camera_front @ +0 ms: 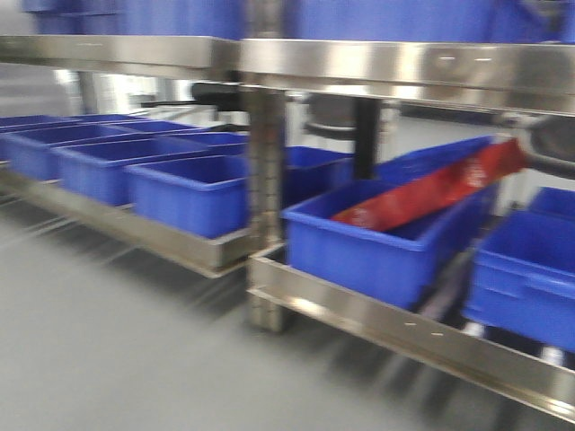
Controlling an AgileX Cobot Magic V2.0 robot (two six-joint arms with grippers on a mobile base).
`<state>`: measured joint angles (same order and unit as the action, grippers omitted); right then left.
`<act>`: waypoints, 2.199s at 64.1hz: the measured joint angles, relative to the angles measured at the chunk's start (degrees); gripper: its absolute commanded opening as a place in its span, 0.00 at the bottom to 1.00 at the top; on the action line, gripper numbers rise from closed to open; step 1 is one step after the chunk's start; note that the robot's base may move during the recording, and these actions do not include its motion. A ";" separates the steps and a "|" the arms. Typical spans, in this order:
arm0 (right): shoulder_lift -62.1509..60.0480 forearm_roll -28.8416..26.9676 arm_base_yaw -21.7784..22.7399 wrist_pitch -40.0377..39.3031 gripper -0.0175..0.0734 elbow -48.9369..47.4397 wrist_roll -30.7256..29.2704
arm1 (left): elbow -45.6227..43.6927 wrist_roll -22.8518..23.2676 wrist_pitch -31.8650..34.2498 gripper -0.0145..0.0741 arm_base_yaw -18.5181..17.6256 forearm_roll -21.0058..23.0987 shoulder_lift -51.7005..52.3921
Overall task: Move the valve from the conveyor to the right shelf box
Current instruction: 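Drive the base up to the steel shelf of blue bins, then extend both arms with valves over a blue bin on the shelf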
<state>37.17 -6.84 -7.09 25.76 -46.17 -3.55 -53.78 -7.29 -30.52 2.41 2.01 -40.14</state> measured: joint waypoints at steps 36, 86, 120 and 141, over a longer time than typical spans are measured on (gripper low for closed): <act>0.00 0.00 0.00 0.00 0.01 0.00 0.00 | 0.00 0.00 0.00 0.04 0.00 0.00 0.00; 0.00 0.00 0.00 0.00 0.01 0.00 0.00 | 0.00 0.00 0.00 0.04 0.00 0.00 0.00; 0.00 0.00 0.00 0.00 0.01 0.00 0.00 | 0.00 0.00 0.00 0.04 0.00 0.00 0.00; 0.00 0.00 0.00 0.00 0.01 0.00 0.00 | 0.00 0.00 0.00 0.04 0.00 0.00 0.00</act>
<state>37.17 -6.84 -7.09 25.76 -46.17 -3.55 -53.78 -7.29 -30.52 2.41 2.01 -40.14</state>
